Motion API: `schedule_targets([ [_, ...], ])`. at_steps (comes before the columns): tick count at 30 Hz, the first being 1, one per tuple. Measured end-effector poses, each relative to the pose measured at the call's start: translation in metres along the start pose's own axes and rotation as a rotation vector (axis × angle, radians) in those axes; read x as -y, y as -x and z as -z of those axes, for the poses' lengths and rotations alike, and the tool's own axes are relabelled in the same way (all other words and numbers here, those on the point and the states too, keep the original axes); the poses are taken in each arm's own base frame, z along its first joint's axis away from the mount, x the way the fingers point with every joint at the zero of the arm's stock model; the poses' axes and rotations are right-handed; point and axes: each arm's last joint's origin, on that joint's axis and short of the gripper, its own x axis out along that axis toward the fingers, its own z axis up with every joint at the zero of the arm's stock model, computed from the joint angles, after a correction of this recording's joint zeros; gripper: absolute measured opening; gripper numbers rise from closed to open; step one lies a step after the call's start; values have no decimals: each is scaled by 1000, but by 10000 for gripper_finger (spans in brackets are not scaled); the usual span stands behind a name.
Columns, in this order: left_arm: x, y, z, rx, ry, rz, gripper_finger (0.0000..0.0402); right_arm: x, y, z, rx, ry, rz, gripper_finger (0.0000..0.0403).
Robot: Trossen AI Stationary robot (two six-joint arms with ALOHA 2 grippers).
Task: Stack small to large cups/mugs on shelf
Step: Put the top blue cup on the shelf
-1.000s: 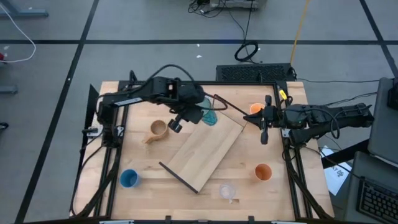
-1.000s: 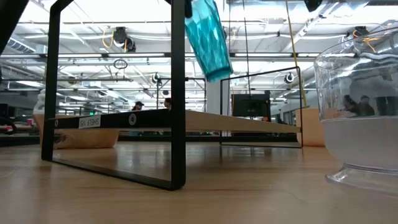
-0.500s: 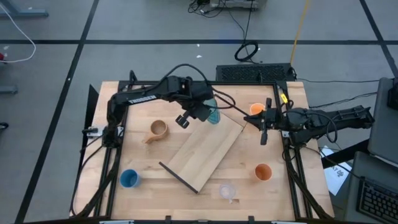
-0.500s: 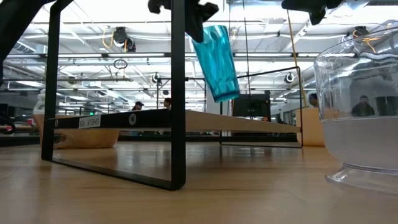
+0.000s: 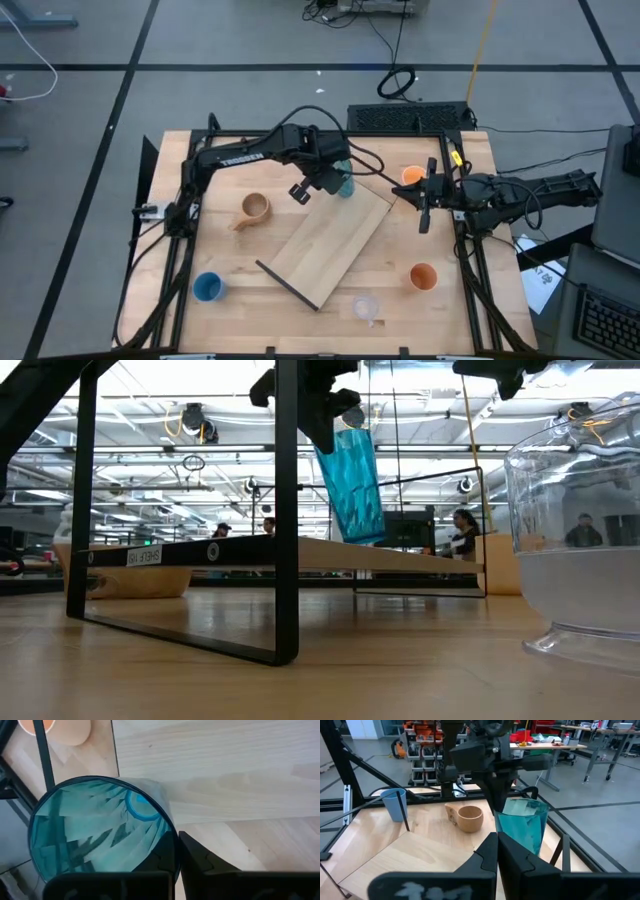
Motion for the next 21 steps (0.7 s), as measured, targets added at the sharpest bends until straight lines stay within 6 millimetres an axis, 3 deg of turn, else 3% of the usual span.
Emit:
schedule_targets([
  [21,-4,-12,-1,24,-5,12,13,0,0,0,0,0,0,0],
])
